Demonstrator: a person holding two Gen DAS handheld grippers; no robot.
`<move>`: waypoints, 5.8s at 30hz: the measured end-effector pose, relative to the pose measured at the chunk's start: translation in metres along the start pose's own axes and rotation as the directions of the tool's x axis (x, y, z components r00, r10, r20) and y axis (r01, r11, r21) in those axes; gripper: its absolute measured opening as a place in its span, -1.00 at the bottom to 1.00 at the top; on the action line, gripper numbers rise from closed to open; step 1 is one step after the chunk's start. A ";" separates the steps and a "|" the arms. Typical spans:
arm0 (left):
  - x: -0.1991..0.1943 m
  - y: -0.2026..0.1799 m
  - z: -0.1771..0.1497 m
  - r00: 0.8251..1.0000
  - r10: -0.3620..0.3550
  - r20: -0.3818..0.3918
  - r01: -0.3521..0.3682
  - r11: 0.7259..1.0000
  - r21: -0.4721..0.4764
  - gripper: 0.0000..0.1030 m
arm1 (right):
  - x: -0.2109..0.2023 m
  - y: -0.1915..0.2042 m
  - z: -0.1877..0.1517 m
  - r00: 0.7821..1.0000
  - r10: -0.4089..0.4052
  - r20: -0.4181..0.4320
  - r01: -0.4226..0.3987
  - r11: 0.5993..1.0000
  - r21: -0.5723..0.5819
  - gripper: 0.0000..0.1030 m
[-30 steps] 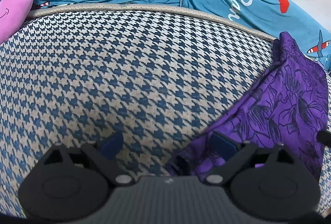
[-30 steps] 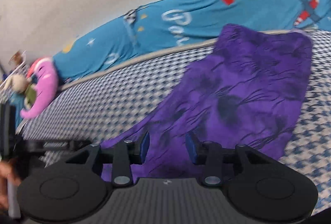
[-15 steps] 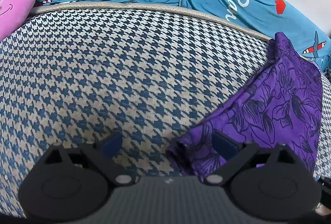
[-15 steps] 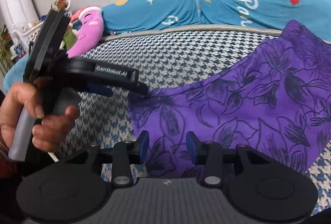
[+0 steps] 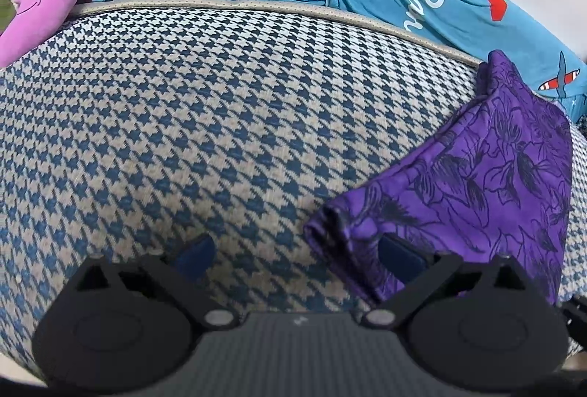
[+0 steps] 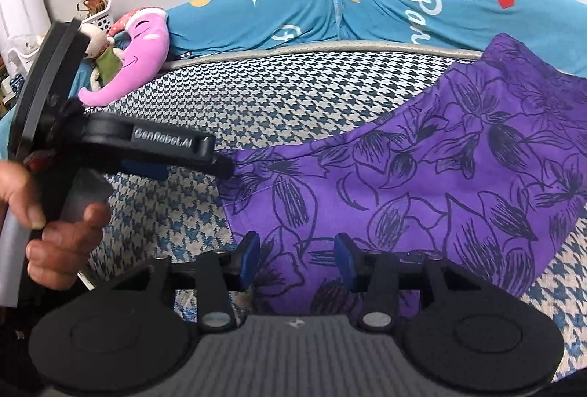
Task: Fold clothes
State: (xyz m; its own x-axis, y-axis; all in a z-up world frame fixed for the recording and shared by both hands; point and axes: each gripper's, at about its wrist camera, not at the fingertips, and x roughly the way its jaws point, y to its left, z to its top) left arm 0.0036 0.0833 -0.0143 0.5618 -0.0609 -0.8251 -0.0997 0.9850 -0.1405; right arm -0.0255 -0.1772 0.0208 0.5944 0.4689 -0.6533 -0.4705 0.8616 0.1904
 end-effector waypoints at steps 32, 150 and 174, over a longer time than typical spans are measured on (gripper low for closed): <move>-0.018 -0.016 -0.040 0.998 0.039 0.051 -0.043 0.996 0.076 0.99 | -0.045 -0.065 -0.037 0.905 -0.424 0.041 0.380 0.848 0.370 0.31; -0.020 0.000 0.012 0.998 -0.039 0.050 0.032 0.991 0.129 0.99 | -0.022 0.044 -0.012 0.998 -0.052 -0.016 0.047 0.970 -0.239 0.40; -0.009 0.010 0.015 0.993 -0.112 -0.025 0.113 0.993 0.046 0.99 | 0.021 0.058 -0.026 0.989 -0.139 -0.040 0.111 0.907 -0.407 0.28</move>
State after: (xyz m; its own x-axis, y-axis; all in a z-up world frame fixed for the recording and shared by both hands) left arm 0.0102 0.0965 -0.0002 0.5483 -0.1749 -0.8178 0.0022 0.9782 -0.2077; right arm -0.0570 -0.1226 -0.0014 0.6273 0.3360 -0.7026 -0.6260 0.7542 -0.1982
